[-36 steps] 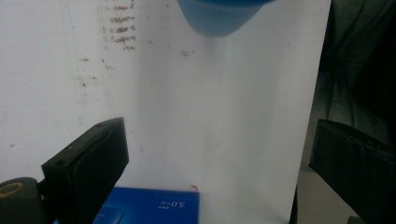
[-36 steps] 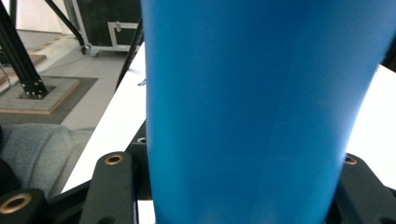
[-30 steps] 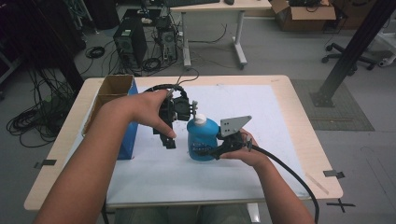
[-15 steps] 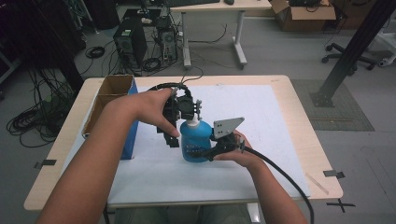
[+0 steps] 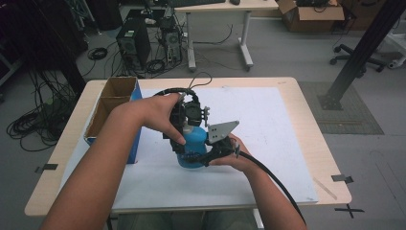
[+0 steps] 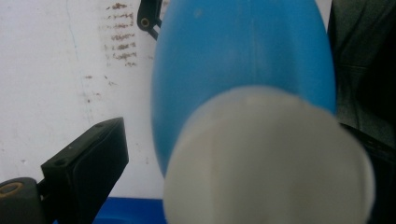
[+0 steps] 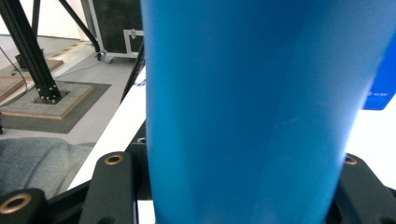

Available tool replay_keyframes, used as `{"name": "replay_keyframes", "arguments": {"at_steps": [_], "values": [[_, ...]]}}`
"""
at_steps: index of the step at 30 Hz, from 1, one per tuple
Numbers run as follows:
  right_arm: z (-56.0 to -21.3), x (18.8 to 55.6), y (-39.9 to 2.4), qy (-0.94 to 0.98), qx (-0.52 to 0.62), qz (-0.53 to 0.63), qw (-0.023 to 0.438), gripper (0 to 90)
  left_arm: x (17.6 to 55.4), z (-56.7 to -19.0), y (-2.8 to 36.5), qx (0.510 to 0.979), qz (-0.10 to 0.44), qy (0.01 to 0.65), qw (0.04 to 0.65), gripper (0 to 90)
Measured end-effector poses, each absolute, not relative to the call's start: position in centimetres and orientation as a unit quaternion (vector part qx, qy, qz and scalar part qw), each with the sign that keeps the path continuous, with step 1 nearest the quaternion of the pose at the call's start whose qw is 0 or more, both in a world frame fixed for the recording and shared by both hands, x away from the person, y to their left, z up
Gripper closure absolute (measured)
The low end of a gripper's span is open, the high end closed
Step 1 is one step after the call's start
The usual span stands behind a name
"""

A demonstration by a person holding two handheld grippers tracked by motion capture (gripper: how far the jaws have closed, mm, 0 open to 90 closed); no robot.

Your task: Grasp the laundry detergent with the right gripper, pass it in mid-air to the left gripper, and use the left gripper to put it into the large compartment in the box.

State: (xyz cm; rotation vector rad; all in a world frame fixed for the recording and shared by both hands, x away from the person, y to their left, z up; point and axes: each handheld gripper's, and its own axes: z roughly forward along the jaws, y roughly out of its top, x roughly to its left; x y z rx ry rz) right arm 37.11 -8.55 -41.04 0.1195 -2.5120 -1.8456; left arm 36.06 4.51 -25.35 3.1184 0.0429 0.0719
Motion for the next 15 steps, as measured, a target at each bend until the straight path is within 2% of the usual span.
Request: {"name": "replay_keyframes", "arguments": {"at_steps": [15], "values": [[-41.12,37.29,-8.32,-0.806,0.034,-0.591,0.007,44.5,36.08,-25.42,4.2,0.999,0.026,0.016,0.013,4.7]]}}
